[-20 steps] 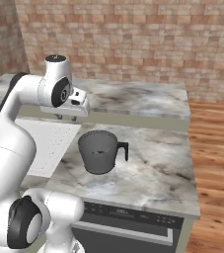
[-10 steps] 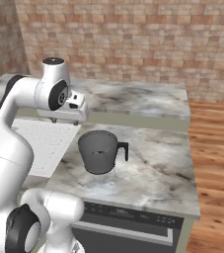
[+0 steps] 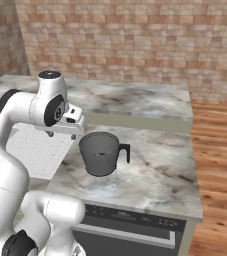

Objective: Turn on the sink faucet and place the jug under the water for a few seconds to fill it up.

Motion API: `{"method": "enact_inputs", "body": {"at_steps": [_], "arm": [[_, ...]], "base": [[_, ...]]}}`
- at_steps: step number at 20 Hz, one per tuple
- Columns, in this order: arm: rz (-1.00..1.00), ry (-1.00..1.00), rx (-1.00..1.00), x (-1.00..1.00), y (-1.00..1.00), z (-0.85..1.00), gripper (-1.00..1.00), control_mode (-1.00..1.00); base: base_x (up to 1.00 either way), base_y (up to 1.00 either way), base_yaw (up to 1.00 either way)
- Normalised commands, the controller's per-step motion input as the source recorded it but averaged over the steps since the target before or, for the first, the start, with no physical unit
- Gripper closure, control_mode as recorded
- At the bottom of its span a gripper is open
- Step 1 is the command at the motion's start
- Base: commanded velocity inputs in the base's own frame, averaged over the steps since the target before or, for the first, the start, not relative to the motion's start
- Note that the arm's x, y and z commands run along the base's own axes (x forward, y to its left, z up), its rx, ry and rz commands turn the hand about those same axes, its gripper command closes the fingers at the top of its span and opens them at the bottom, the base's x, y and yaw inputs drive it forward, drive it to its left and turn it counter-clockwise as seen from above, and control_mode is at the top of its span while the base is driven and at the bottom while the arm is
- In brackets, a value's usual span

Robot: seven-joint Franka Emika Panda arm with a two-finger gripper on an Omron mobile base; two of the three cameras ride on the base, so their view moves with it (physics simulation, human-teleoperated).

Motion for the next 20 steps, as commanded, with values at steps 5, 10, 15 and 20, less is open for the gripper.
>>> {"method": "enact_inputs", "body": {"at_steps": [5, 10, 15, 20], "arm": [[0.00, 0.00, 0.00, -0.19, -0.08, -0.19, -1.00, -1.00], [0.00, -0.01, 0.00, -0.03, -0.04, -0.07, -1.00, -1.00], [0.00, 0.00, 0.00, 0.00, -0.01, 0.00, -1.00, -1.00], [0.00, 0.00, 0.00, 0.00, 0.00, 0.00, -1.00, -1.00]], "base": [[0.00, 0.00, 0.00], [0.00, 0.00, 0.00], [0.00, 0.00, 0.00], [0.00, 0.00, 0.00]]}}
